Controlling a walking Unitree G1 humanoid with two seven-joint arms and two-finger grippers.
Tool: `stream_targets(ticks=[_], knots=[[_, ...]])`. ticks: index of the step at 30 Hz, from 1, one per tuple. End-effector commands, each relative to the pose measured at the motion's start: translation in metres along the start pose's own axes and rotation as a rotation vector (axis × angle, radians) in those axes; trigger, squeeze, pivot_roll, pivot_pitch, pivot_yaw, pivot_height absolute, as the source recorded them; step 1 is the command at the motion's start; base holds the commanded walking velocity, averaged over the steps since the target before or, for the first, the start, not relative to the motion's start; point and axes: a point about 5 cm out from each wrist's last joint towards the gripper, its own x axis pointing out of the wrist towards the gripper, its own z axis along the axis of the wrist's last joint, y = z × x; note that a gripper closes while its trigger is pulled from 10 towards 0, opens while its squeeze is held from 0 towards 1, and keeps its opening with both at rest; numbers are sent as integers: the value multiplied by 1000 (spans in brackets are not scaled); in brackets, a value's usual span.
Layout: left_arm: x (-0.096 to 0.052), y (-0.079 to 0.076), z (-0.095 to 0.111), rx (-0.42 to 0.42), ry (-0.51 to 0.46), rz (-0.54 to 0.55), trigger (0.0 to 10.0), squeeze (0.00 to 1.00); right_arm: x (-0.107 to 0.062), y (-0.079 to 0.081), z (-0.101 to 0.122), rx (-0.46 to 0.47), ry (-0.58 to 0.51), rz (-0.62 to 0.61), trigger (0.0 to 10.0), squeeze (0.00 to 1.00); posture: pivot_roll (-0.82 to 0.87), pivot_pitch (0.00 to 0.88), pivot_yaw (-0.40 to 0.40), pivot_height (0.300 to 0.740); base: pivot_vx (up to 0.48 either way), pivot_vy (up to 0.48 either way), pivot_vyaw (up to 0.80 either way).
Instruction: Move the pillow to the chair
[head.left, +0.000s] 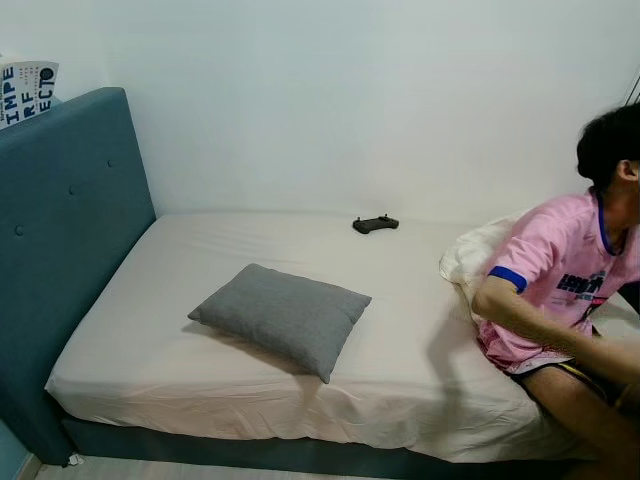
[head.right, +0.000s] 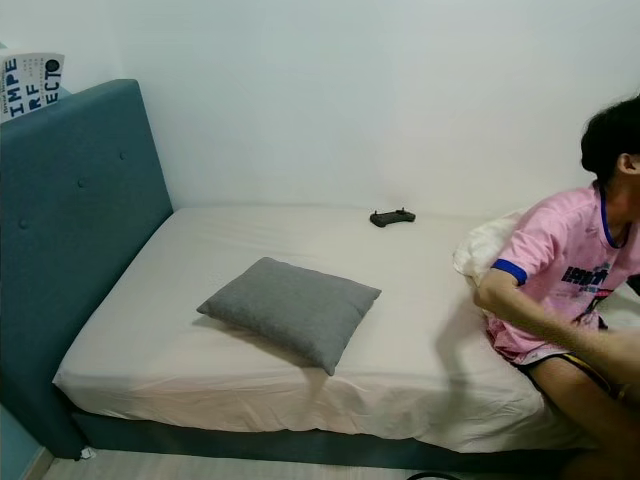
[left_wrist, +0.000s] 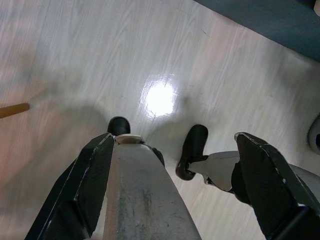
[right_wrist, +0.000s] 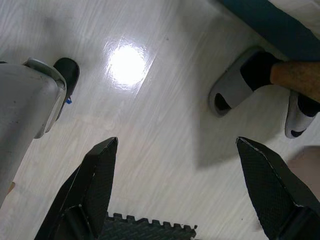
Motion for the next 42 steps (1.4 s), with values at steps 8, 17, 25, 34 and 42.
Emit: stream_targets(ticks=[8, 17, 25, 34, 42], knots=[[0, -3, -6, 12, 31, -10, 10000, 0, 0, 0, -6, 14, 15, -3, 10000, 0, -72, 0, -41, 740, 0, 0, 0], [-3, 3, -15, 25, 55, 2, 10000, 0, 0, 5, -12, 28, 27, 8, 10000, 0, -55, 0, -34, 740, 0, 0, 0], [-3, 8, -10, 14, 42, 16, 10000, 0, 0, 6, -8, 6, 16, 7, 10000, 0, -50, 0, -31, 740, 0, 0, 0], [0, 0, -4, 5, 24, 2, 10000, 0, 0, 2, -4, 0, 12, -2, 10000, 0, -78, 0, -34, 740, 0, 0, 0], [0, -1, -3, 51, 38, -15, 10000, 0, 0, 3, -2, 47, 7, -15, 10000, 0, -69, 0, -10, 740, 0, 0, 0]])
